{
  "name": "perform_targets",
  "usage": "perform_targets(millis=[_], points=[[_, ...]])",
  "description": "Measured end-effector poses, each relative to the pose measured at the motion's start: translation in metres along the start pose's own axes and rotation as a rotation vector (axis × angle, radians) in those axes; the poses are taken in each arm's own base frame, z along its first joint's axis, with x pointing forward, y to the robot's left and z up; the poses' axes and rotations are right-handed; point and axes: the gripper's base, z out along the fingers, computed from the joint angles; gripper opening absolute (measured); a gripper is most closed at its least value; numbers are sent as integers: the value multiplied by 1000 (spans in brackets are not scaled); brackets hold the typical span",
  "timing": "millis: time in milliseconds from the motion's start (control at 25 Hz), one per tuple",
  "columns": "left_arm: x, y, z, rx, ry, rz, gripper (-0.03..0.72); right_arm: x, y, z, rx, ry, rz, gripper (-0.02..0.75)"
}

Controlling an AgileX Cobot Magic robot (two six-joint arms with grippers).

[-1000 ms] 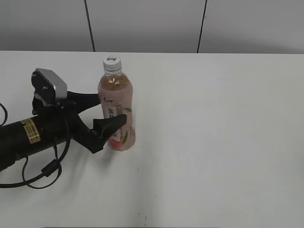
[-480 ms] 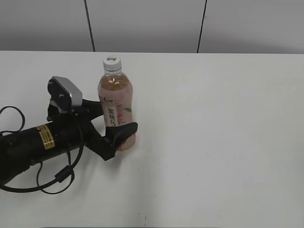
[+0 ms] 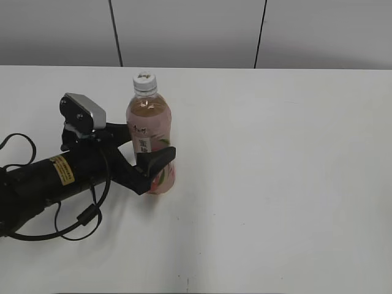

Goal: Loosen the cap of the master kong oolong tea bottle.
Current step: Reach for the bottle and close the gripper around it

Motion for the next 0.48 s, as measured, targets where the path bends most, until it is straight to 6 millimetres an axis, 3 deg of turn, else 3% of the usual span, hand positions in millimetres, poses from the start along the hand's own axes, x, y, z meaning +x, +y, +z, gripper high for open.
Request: perform_targets(millis=[480], points=[[-5, 0, -1, -3, -15, 5, 587, 0, 0, 0, 0, 0, 5, 315]])
